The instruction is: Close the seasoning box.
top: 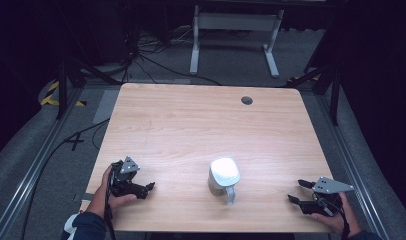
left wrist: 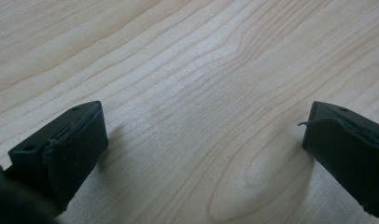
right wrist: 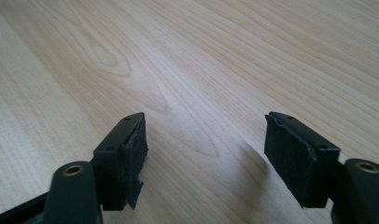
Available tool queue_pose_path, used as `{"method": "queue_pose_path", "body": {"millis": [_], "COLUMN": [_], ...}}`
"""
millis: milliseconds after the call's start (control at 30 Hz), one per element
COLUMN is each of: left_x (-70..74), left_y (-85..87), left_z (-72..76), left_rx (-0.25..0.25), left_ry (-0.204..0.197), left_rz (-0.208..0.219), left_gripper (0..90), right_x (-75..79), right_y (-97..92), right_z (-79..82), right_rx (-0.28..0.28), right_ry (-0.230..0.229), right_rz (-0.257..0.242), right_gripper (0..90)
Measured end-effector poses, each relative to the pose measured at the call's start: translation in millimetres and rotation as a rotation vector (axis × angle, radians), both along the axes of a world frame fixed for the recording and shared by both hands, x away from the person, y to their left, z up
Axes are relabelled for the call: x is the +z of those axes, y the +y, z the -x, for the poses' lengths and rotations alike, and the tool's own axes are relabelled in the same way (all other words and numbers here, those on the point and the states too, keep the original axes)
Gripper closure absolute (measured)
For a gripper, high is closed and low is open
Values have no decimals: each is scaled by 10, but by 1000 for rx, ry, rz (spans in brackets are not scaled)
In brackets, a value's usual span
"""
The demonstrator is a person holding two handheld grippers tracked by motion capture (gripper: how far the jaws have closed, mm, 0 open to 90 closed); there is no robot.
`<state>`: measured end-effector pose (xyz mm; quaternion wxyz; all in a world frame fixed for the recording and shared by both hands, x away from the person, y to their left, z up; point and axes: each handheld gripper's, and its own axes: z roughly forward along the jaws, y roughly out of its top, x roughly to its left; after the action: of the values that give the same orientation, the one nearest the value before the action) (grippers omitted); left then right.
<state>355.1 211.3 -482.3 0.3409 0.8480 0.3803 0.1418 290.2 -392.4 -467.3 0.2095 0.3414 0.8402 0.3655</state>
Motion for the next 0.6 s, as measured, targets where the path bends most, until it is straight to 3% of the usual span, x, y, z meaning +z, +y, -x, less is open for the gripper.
{"method": "queue_pose_path", "body": {"millis": [367, 600], "left_x": [0, 5], "left_y": [1, -1], "left_z": [-3, -4], "left_rx": [-3, -2], "left_ry": [1, 11], "left_rz": [1, 1], "left_gripper": [3, 2], "right_x": [-4, -4], "right_y": [-24, -30], "right_z": [-36, -46], "right_rx": [-19, -20], "right_ry": [49, 57], "right_rz": [-28, -33], "right_gripper": [260, 256]}}
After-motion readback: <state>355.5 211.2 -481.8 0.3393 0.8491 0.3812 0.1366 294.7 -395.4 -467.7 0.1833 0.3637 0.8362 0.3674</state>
